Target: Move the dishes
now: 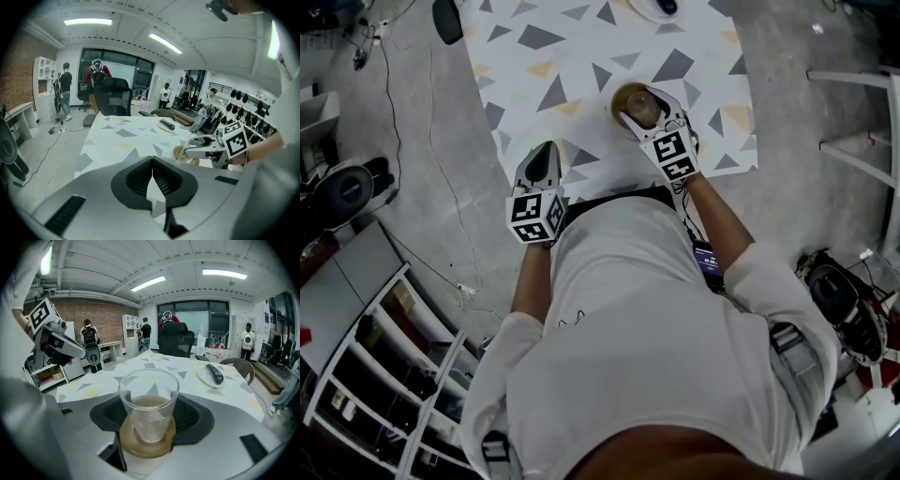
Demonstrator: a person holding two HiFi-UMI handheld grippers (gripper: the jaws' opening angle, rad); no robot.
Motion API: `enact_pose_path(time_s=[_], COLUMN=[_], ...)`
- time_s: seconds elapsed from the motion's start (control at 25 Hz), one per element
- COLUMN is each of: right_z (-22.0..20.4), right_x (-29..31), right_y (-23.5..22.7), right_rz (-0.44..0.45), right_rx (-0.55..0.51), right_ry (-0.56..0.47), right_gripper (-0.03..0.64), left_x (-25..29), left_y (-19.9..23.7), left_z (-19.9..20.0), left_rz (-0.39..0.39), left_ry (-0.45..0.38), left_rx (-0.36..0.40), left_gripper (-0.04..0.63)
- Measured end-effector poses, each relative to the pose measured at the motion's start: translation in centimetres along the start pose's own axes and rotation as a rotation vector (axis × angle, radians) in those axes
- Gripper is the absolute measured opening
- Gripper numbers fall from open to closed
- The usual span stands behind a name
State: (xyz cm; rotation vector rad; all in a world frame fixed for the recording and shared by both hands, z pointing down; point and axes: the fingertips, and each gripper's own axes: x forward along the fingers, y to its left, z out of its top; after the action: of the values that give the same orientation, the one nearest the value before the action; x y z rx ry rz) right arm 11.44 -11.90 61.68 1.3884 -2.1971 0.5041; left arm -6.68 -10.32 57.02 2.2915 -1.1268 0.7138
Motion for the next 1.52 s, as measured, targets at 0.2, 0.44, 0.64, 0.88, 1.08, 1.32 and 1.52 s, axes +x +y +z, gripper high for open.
enact_pose_path(time_s=[0.2,0.44,0.64,0.88,1.08,1.32,1.52], right_z=[0.7,3.8,6.8,8.8,8.5,6.5,3.7], right_x=[-0.6,-2.7,-5.2,-8.4,-10.7,-12.8,-12.9], right_y=[0.4,0.7,-0.1,-1.8,-4.0,-6.6,-8.4], right_rz=[-0.018,-0.048,-0.096,-0.181,-0.256,-0.325,-0.341], right_rx=[0.025,0.023,0.021,0.04,0.041,0.091,0.13], right_ry=[-0.021,-0.084,-0.136,-0.173,-0.171,-0.151,-0.124], right_gripper=[0.273,0.273,0.273,0.273,0.273,0.273,0.273], left_x=[0.3,1.1,2.2,3.5,4.8,5.9,6.6], left_y=[-0.1,-0.9,-2.5,-5.1,-7.2,-9.7,-11.0], left_z=[0.9,2.6,4.3,6.1,7.1,7.0,6.3], left_rz=[-0.024,-0.078,-0.14,-0.227,-0.287,-0.339,-0.344], left_ry=[-0.019,-0.049,-0.077,-0.096,-0.092,-0.063,-0.034], left_rx=[0.023,0.054,0.087,0.134,0.169,0.205,0.22], left_gripper=[0.02,0.02,0.02,0.02,0.02,0.02,0.02])
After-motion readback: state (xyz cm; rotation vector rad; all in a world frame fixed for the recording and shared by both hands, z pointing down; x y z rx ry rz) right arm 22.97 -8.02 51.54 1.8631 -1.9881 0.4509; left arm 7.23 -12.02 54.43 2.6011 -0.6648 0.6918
